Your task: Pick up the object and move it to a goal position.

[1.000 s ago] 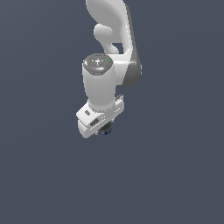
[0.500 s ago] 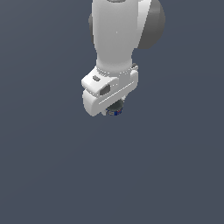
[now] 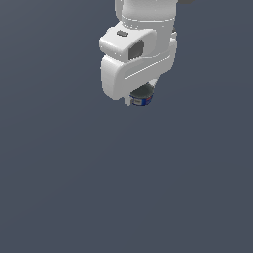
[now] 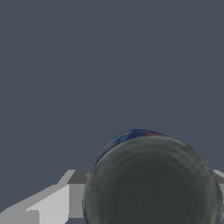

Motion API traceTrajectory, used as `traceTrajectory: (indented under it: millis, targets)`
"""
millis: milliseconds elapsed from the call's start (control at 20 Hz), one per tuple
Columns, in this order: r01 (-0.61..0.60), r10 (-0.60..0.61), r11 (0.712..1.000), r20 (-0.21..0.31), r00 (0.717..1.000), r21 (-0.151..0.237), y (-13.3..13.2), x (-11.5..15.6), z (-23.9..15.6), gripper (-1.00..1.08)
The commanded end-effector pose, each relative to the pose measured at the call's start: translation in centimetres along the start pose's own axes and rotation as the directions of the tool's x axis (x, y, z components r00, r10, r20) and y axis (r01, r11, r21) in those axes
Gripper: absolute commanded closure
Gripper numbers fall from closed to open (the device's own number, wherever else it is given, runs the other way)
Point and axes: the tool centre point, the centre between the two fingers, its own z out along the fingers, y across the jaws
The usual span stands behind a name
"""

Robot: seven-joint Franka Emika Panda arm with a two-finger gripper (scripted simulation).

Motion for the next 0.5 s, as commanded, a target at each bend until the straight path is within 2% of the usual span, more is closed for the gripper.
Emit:
traceTrajectory:
  millis: [0,450]
  targets:
    - [-0.001,0.001,1.0,0.0,1.0,0.001,-0.4,0.2,-1.6,1.08]
    - [-0.002,0.002,1.0,0.0,1.0,0.001,-1.0,0.7,-3.9,1.08]
